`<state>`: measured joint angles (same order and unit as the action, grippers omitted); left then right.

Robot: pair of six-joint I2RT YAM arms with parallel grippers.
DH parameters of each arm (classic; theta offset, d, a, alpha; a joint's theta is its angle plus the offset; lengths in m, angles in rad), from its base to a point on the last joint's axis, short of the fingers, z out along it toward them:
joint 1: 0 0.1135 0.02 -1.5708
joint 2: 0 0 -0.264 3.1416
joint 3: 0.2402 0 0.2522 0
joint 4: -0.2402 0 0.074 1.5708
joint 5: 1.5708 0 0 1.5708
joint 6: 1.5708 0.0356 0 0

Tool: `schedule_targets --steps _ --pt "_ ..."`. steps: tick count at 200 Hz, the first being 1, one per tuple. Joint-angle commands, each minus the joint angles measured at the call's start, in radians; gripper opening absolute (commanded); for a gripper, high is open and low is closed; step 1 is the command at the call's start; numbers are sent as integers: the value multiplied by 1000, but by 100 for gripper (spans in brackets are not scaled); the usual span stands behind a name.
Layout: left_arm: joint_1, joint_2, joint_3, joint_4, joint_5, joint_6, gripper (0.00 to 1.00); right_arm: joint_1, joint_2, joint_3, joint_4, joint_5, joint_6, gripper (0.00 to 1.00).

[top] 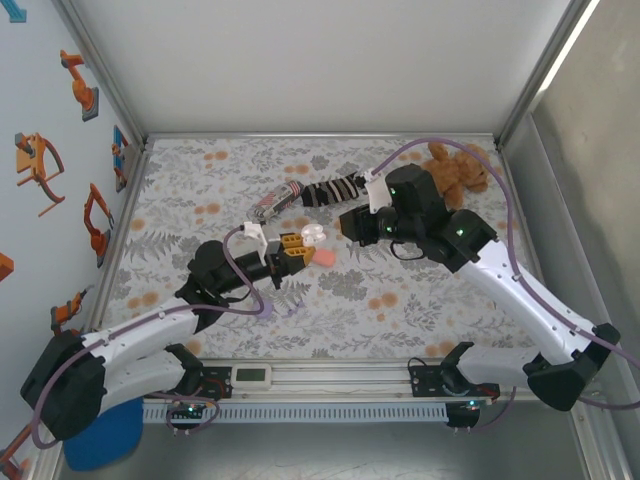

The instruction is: Insert the wireless bluetooth earbuds into the charging case

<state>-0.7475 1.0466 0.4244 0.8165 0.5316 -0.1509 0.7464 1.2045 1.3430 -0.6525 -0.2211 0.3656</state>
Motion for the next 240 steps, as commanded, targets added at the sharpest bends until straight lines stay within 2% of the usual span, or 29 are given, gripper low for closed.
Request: schedule_targets --steps 1,79,240 --pt "-4 17 39 69 16 8 0 14 -16 38 38 -13 -4 23" --pt "-4 69 58 109 37 -9 0 58 12 16 130 -6 19 22" --pt "-6 62 51 120 37 -19 0 99 49 -18 154 65 7 22"
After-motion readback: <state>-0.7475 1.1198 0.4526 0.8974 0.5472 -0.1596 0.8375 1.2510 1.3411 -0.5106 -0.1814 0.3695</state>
